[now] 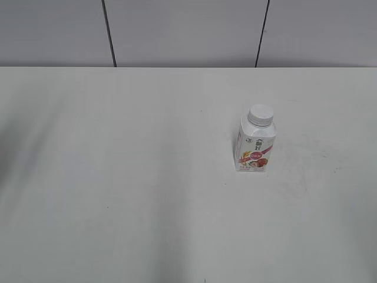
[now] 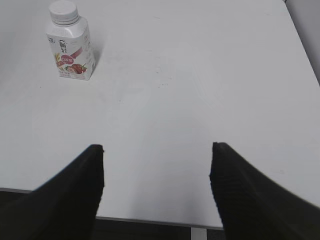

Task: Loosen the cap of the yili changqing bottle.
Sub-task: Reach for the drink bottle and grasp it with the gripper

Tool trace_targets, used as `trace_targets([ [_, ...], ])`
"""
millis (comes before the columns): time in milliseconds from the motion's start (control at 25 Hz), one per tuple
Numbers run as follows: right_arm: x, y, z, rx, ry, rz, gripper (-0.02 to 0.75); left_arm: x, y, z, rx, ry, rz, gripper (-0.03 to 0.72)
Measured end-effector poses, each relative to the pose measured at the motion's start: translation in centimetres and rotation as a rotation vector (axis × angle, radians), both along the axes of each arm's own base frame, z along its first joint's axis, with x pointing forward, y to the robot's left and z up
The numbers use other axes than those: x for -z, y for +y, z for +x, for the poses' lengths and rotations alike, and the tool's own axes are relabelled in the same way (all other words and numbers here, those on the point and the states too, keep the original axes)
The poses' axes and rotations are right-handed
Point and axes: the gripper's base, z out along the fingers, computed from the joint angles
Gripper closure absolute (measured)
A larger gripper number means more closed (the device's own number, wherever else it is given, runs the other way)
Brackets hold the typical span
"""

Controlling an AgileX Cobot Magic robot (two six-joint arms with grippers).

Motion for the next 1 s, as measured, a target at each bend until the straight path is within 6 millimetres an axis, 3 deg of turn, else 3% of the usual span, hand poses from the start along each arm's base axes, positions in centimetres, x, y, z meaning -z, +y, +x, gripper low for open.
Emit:
trace_targets([
  [280,0.0,0.0,0.0,0.000,0.000,0.000,0.211,4.4,-2.7,5.3,0.175,0.024,0.087,0.200],
  [440,0.0,0.0,0.0,0.000,0.000,0.000,0.211,6.8,-3.9,7.0,0.283,0.045,0.069,0.200],
  [680,0.0,0.0,0.0,0.000,0.000,0.000,0.211,8.4,-6.1,7.6,0.557,0.002,0.052,0.213],
  [1000,0.0,0.0,0.0,0.000,0.000,0.000,0.211,12.3,-8.0,7.6,1.068,0.020,0.091,0.219],
])
